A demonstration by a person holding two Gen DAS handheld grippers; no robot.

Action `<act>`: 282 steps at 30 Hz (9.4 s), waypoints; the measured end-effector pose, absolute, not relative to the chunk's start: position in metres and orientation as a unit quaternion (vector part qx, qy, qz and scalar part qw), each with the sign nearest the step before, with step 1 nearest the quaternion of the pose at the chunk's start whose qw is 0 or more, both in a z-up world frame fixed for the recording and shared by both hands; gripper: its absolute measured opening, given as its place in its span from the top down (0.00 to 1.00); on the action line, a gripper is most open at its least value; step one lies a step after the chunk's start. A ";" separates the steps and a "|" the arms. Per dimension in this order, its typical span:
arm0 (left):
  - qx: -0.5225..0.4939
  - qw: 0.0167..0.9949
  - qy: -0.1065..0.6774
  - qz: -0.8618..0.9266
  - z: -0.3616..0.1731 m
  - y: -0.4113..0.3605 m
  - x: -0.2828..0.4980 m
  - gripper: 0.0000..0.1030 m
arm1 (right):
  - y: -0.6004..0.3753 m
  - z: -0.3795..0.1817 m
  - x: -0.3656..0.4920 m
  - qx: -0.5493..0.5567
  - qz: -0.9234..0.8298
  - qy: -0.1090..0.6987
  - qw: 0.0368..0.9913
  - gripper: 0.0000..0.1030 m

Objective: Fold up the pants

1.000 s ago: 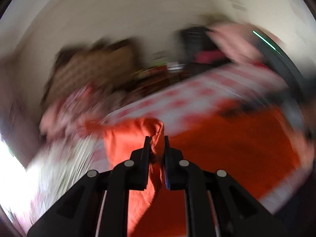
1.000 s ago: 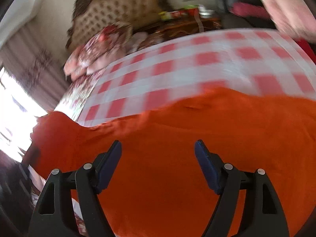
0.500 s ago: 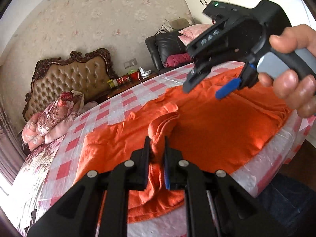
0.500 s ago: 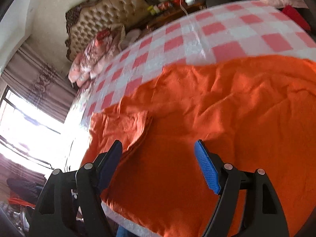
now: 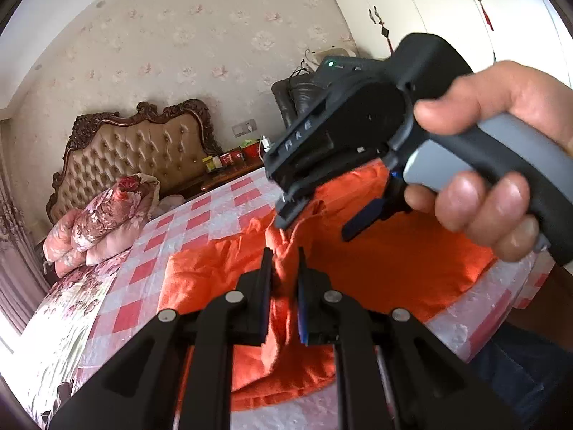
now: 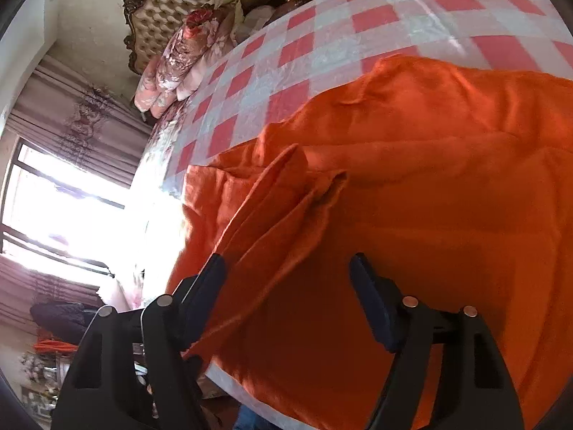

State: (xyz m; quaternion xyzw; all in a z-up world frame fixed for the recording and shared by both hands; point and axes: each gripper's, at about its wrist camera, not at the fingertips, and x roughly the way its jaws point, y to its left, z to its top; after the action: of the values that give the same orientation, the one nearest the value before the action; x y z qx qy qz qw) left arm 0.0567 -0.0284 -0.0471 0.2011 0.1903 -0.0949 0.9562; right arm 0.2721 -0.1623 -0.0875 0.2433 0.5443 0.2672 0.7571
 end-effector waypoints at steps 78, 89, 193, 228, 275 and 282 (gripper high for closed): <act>0.124 0.950 0.251 -0.137 -0.052 0.005 0.043 0.47 | -0.190 -0.054 0.267 0.017 0.148 0.418 0.896 0.61; -0.036 0.958 0.280 -0.046 -0.080 0.143 0.031 0.56 | -0.142 -0.082 0.187 -0.005 0.182 0.440 0.879 0.74; -0.231 0.888 0.373 -0.135 -0.089 0.171 0.086 0.65 | -0.047 -0.041 0.238 -0.106 0.202 0.437 0.870 0.27; -0.258 0.895 0.337 -0.142 -0.077 0.176 0.058 0.60 | 0.076 -0.068 0.324 -0.132 0.197 0.527 0.816 0.93; 0.329 0.914 0.174 -0.162 -0.073 -0.219 0.069 0.93 | -0.314 -0.052 0.308 0.277 0.264 0.482 0.788 0.93; 0.367 0.911 0.135 -0.129 -0.120 -0.227 0.073 0.65 | -0.332 -0.085 0.307 0.302 0.262 0.484 0.778 0.77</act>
State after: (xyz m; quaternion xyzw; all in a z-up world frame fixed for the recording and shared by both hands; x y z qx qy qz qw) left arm 0.0727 -0.2271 -0.1203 0.3674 0.1345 -0.1287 0.9113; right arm 0.3068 -0.3323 -0.0848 0.3023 0.4837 0.2622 0.7784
